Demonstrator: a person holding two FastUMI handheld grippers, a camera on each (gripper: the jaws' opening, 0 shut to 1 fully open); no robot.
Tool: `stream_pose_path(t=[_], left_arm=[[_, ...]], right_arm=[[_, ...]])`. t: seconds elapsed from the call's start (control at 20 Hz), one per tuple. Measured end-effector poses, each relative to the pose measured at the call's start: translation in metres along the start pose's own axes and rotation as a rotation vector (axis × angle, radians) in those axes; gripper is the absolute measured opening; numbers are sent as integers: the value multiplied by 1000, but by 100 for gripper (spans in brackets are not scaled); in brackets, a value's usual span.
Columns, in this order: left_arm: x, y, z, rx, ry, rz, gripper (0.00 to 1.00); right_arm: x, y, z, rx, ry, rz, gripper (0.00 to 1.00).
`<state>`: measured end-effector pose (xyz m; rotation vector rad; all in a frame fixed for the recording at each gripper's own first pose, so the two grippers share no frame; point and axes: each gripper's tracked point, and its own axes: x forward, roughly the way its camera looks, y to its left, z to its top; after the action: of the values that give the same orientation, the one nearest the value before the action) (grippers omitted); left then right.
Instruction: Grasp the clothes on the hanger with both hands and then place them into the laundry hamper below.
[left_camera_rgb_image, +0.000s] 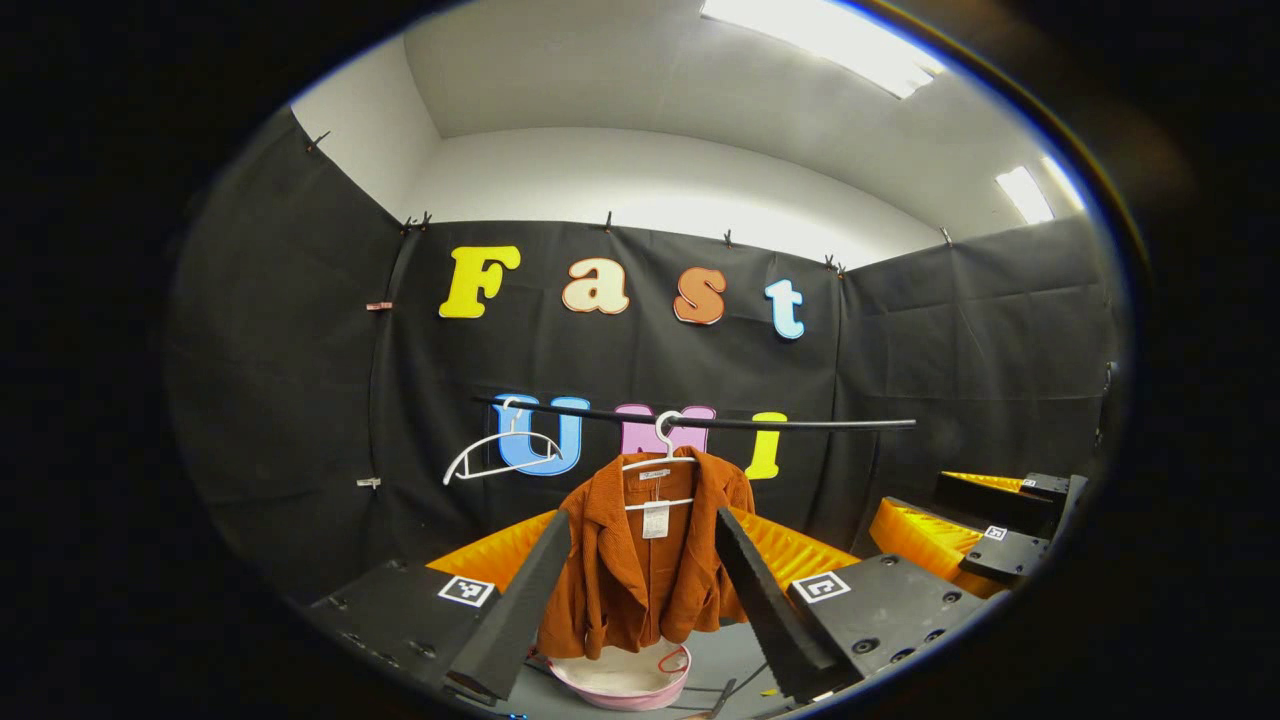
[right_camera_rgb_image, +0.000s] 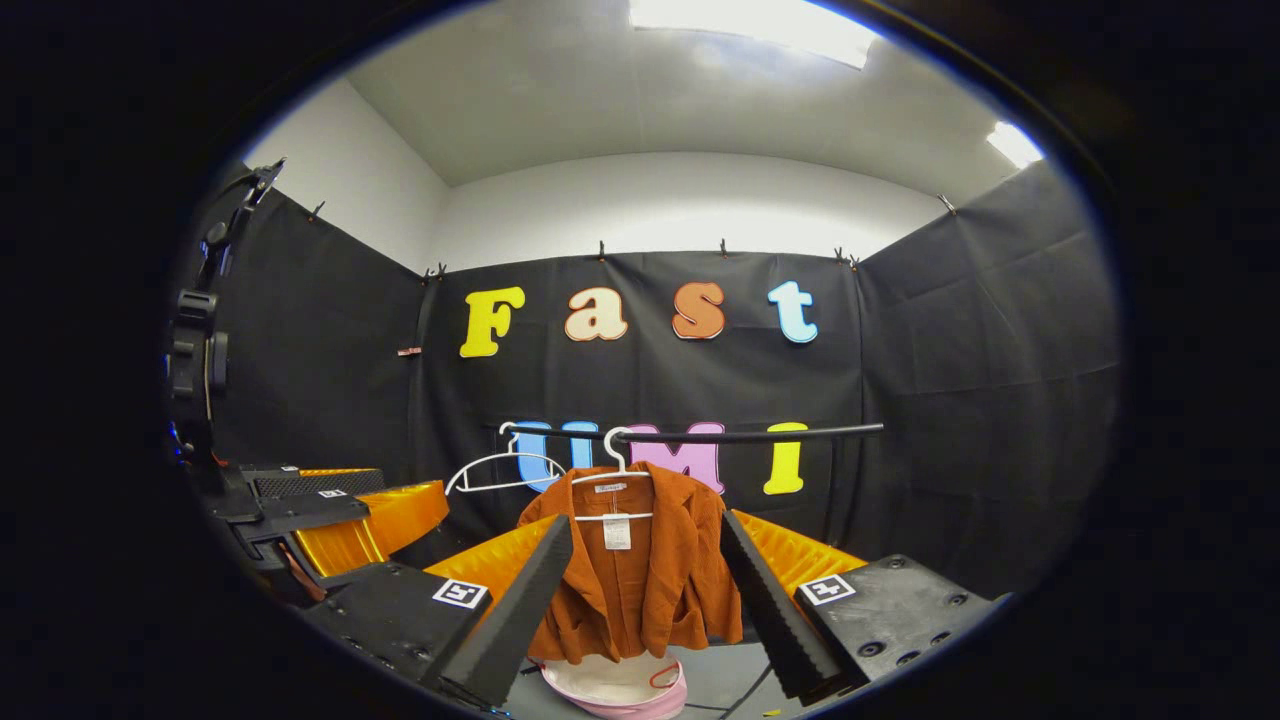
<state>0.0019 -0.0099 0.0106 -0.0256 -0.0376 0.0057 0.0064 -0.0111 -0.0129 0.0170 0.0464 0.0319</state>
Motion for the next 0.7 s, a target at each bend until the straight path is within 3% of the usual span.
stream_pose_path(t=[0.7], left_arm=[[-3,1,-2,-19,-6,19,92]], right_arm=[[-1,-4,0,9,2,9,97]])
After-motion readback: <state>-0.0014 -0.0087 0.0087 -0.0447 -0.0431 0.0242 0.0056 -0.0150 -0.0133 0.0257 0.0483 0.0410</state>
